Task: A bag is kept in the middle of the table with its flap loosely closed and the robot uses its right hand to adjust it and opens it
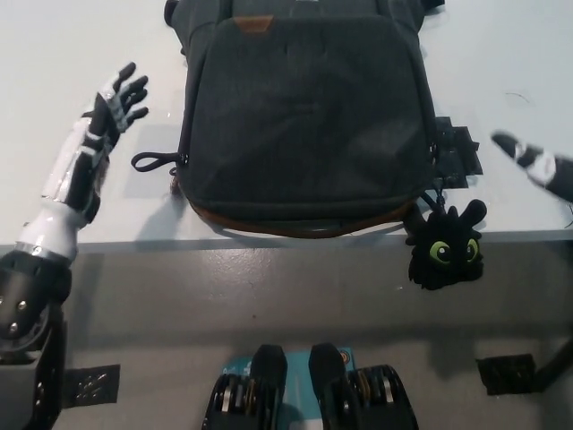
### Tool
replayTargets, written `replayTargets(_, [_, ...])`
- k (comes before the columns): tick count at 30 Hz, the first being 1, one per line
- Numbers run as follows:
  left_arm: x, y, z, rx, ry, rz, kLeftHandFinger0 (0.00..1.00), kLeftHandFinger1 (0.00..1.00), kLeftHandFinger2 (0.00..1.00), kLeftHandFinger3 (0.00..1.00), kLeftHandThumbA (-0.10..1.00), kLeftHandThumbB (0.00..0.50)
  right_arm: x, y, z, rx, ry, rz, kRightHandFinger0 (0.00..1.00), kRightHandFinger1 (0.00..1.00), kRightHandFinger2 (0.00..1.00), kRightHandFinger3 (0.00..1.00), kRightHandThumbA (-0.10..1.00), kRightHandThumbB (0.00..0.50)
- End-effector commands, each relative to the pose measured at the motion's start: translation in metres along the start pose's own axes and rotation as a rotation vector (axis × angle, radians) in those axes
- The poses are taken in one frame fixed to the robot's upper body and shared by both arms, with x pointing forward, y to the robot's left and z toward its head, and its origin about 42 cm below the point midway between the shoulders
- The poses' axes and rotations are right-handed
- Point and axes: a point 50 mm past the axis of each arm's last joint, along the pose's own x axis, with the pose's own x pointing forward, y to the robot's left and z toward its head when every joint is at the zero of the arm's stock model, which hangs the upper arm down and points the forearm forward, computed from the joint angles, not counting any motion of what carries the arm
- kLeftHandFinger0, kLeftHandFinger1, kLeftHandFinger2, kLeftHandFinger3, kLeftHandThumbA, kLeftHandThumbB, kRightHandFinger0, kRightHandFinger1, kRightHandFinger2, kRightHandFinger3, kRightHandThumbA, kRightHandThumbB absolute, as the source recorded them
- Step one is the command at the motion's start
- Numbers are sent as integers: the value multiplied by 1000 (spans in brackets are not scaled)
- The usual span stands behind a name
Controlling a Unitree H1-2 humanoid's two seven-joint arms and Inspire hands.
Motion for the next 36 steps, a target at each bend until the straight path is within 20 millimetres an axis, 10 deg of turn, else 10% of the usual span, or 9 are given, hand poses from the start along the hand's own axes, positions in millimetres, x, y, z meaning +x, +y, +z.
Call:
replayTargets(1, [13, -1, 3, 69, 55, -6, 1000, 1000, 1000, 1000, 1000, 299, 45, 2, -5, 51, 34, 56, 1000, 1000, 1000, 1000, 1000, 295])
replayTargets(10, [13, -9, -19, 69, 111, -27, 1000, 1000, 1000, 1000, 1000, 277, 126, 40, -2, 106, 102, 210, 1000, 1000, 1000, 1000, 1000, 395])
replayTargets(21, [11, -14, -29, 67, 126, -35, 1000, 1000, 1000, 1000, 1000, 289, 187, 90, -17, 143, 233, 395, 1000, 1000, 1000, 1000, 1000, 397])
replayTargets(36, [-8, -17, -31, 57, 127, -48, 1000, 1000, 1000, 1000, 1000, 294, 179, 126, -69, -7, 415, 551, 1000, 1000, 1000, 1000, 1000, 431])
